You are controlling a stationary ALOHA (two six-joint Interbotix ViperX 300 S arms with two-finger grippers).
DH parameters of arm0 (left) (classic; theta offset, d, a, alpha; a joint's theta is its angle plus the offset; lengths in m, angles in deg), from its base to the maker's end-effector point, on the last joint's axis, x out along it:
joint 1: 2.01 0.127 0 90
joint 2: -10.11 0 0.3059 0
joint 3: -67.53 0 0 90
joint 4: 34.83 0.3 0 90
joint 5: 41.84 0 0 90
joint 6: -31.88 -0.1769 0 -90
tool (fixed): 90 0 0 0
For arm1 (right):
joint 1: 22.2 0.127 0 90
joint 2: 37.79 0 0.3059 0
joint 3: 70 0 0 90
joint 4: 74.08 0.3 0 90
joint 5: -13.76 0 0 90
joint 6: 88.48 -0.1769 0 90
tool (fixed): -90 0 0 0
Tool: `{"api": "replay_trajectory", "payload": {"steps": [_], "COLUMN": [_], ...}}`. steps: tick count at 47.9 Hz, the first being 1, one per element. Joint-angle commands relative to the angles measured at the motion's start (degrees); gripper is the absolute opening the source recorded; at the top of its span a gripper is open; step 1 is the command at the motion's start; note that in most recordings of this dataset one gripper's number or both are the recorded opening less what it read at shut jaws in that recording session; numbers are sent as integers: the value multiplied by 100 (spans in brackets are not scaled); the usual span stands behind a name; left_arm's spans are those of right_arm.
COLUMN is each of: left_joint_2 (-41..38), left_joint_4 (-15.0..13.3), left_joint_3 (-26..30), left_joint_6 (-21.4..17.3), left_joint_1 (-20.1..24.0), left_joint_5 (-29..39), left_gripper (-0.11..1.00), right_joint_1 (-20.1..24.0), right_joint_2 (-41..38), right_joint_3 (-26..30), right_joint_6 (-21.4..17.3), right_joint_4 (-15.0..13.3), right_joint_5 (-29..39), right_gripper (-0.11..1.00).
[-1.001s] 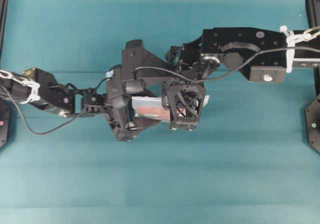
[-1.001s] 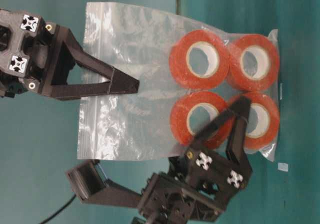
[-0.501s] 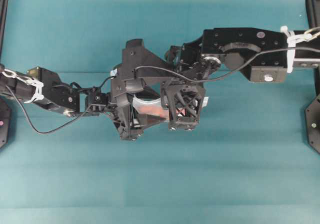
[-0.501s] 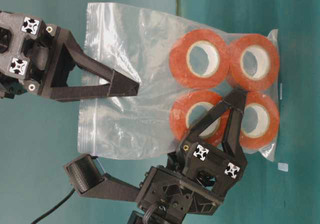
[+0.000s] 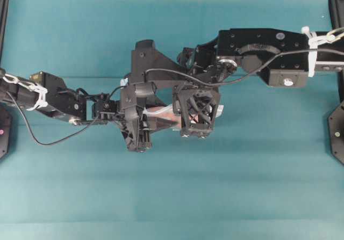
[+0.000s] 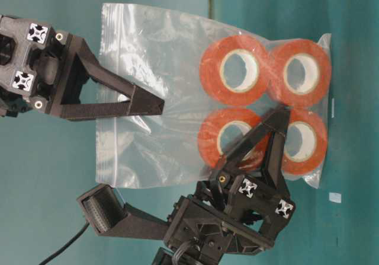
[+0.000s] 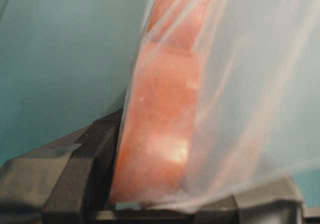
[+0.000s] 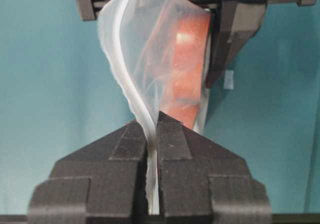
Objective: Hand over the clear zip bag and make it stand upright.
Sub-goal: 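Move the left gripper to the bag's bottom and close on it, then open the right gripper and withdraw it, leaving the bag with left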
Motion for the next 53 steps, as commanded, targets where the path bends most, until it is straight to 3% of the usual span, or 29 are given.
{"api": "replay_trajectory", "payload": {"steps": [1,12,16,36,53], "left_joint_2": [44,53,62,114,202], "left_joint_4": [9,9,9,9,9], "left_joint_3": [88,114,114,132,105], "left_joint_6": [-9,18,18,44,70], "left_joint_1": [-18,-132,-176,-202,-158], "left_joint_5": [-18,-9,26,105,105], "left_gripper": [26,26,26,26,26], "right_joint_1": [9,9,9,9,26], "right_joint_2": [176,193,229,1037,1978], "right_joint_3": [53,53,53,-334,-1204], "right_joint_6": [-53,-79,-123,-334,-343], "right_joint_4": [18,18,18,9,18], "right_joint_5": [-44,-62,-70,-378,-940], "right_gripper": [17,71,83,84,84]}}
